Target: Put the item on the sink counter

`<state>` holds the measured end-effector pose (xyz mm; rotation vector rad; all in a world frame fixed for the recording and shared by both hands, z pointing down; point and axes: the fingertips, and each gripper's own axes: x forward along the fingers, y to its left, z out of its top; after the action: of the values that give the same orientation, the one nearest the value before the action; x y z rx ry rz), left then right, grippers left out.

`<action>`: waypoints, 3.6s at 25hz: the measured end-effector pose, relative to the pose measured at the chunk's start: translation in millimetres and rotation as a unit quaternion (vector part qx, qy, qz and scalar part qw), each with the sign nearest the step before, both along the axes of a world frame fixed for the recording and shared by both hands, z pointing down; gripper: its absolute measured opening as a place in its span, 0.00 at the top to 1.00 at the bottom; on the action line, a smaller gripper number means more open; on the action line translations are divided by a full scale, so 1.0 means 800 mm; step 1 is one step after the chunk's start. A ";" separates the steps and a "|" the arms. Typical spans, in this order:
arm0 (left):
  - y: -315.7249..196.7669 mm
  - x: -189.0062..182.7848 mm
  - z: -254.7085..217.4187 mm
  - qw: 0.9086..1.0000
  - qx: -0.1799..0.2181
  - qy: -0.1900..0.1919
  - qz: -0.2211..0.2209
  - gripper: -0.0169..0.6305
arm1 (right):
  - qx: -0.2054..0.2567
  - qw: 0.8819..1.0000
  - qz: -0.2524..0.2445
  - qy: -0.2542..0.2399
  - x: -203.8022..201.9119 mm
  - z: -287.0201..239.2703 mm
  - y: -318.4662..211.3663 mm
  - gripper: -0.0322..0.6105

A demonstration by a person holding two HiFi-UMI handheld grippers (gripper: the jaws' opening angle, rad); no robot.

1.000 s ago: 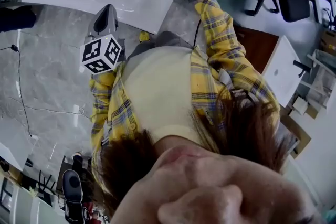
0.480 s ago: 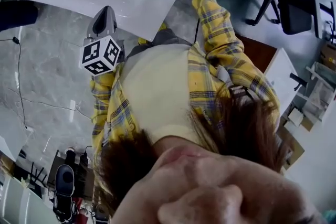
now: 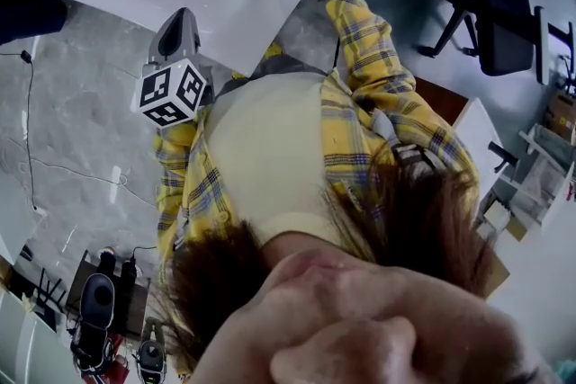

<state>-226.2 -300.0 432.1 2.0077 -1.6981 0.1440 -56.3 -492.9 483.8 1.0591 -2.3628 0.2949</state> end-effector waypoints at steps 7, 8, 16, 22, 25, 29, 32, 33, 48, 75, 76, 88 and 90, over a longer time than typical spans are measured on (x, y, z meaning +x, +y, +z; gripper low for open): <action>-0.001 0.005 -0.003 1.000 0.006 -0.002 -0.006 0.96 | 0.001 1.000 -0.012 0.000 -0.003 0.004 0.002 0.42; -0.001 0.006 -0.003 1.000 0.005 -0.003 -0.006 0.96 | 0.003 1.000 -0.014 -0.002 -0.003 0.003 0.003 0.42; -0.001 0.007 -0.006 1.000 0.007 -0.003 -0.002 0.96 | 0.021 1.000 -0.007 -0.014 -0.003 -0.016 0.001 0.42; -0.002 0.011 -0.008 1.000 0.010 -0.002 0.006 0.96 | 0.029 0.999 0.003 -0.018 0.008 -0.031 0.009 0.42; -0.004 0.010 -0.011 1.000 0.013 -0.001 0.009 0.96 | 0.037 0.999 0.008 -0.025 0.012 -0.043 0.016 0.42; -0.008 0.011 -0.010 1.000 0.016 0.001 0.015 0.96 | 0.042 0.998 0.011 -0.041 0.015 -0.058 0.029 0.42; -0.009 0.016 -0.011 1.000 0.019 0.001 0.023 0.96 | 0.043 0.998 0.015 -0.053 0.019 -0.066 0.041 0.42; -0.009 0.018 -0.012 0.999 0.020 0.000 0.025 0.96 | 0.043 0.997 0.016 -0.057 0.019 -0.068 0.045 0.42; -0.006 0.029 -0.024 0.998 0.040 0.001 0.038 0.96 | 0.045 0.994 -0.002 -0.100 0.014 -0.100 0.101 0.42; 0.003 0.026 -0.030 0.998 0.050 0.005 0.022 0.96 | 0.016 0.988 0.007 -0.154 0.001 -0.097 0.154 0.91; 0.003 0.026 -0.030 0.998 0.050 0.005 0.022 0.96 | 0.015 0.988 0.007 -0.153 0.001 -0.096 0.155 0.92; 0.001 0.026 -0.030 0.998 0.051 0.006 0.021 0.96 | 0.003 0.989 -0.008 -0.144 -0.007 -0.090 0.162 0.93; 0.001 0.026 -0.029 0.999 0.050 0.006 0.020 0.96 | 0.005 0.990 -0.012 -0.143 -0.010 -0.090 0.162 0.93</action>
<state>-205.7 -299.5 409.0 2.1112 -1.6897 0.0613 -64.2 -363.4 411.5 1.0521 -2.6292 0.4520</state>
